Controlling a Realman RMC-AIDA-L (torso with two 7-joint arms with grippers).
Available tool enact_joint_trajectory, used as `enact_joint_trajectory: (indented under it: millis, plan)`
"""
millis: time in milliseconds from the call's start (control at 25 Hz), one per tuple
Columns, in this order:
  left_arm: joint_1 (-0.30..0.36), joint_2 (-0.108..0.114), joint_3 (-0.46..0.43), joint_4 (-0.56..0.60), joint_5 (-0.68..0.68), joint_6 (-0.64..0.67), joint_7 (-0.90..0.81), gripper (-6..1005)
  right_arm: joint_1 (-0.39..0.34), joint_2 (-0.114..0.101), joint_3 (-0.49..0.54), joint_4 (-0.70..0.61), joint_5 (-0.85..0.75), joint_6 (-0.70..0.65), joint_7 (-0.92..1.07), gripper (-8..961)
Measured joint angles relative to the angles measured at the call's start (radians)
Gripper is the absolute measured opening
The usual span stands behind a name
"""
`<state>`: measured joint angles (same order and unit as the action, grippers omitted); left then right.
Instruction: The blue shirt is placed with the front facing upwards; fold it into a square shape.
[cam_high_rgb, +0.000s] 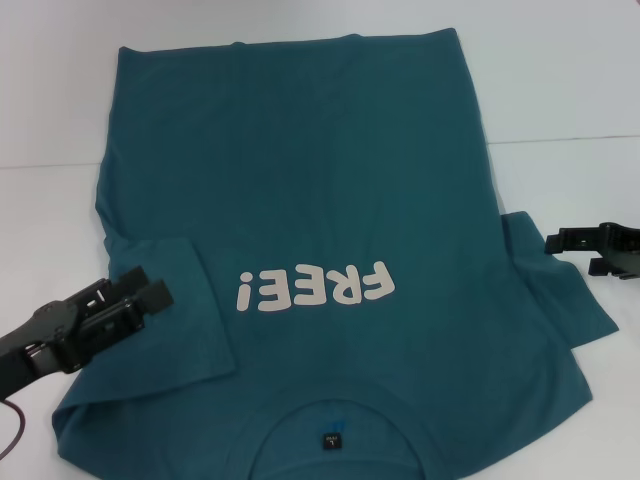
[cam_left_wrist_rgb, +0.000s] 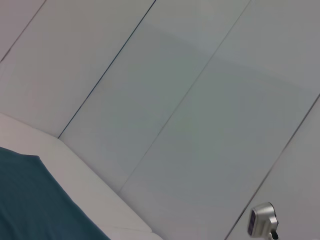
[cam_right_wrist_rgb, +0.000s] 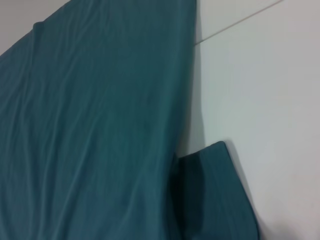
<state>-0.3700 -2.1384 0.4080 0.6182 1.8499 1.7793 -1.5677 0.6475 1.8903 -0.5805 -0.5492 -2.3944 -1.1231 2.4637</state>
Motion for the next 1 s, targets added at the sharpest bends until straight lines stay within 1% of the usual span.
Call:
enact_joint_trajectory:
  millis: [400, 520, 760, 1000]
  plan:
    - [-0.001, 0.0, 0.0, -0.002, 0.0, 0.0, 0.0, 762, 0.005, 0.002, 0.003, 0.018, 0.0, 0.021, -0.003, 912]
    - [-0.001, 0.0, 0.0, -0.002, 0.0, 0.0, 0.0, 762, 0.007, 0.01, 0.004, 0.018, 0.0, 0.036, -0.005, 912]
    - [0.001, -0.001, 0.0, -0.002, 0.0, 0.0, 0.0, 762, 0.011, 0.015, 0.004, 0.02, 0.0, 0.049, -0.006, 912]
    - [0.002, -0.002, -0.002, -0.002, 0.0, 0.0, 0.0, 762, 0.016, 0.025, 0.007, 0.02, 0.001, 0.054, -0.002, 912]
